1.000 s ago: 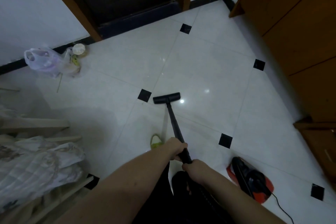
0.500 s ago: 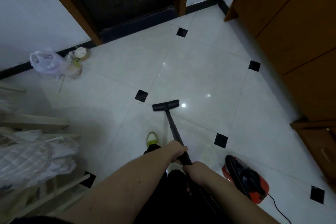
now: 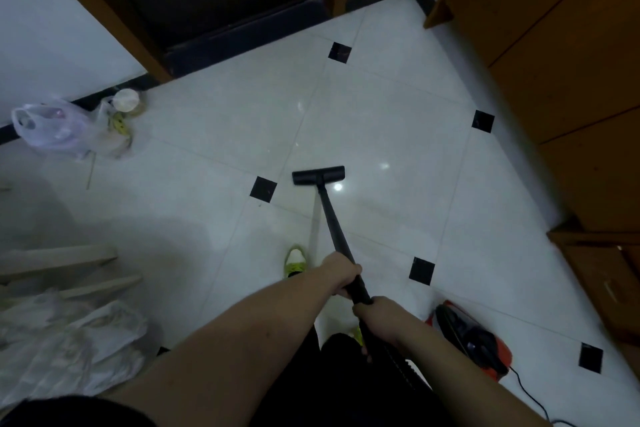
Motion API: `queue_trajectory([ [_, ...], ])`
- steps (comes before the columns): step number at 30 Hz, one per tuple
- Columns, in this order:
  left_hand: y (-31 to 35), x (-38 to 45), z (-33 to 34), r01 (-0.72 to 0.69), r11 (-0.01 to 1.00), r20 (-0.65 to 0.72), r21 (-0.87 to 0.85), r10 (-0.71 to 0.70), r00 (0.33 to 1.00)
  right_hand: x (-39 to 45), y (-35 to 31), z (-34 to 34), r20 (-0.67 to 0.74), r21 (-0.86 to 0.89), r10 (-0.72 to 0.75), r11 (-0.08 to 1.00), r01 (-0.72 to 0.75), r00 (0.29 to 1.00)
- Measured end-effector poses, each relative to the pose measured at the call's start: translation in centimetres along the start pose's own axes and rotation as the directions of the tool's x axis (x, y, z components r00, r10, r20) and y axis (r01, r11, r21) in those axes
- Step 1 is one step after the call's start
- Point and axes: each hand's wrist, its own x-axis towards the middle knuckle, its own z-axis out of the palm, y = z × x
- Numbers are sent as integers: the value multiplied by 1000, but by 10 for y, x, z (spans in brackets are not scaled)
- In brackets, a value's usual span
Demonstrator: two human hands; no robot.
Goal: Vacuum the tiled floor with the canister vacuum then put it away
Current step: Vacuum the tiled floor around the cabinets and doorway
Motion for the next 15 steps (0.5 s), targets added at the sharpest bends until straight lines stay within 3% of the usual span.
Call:
queue_trajectory([
  [4, 39, 16, -45, -38, 999, 11, -21, 39, 999, 19, -58, -1, -53, -33, -25, 999, 23, 998],
  [8, 65, 22, -80, -67, 996, 7, -55, 68, 998, 26, -100, 1, -24, 99, -16, 995, 18, 1000],
  [15, 62, 34, -112, -57, 990, -12, -126, 56, 998, 34, -126, 10, 21, 61, 1, 998, -2, 1000],
])
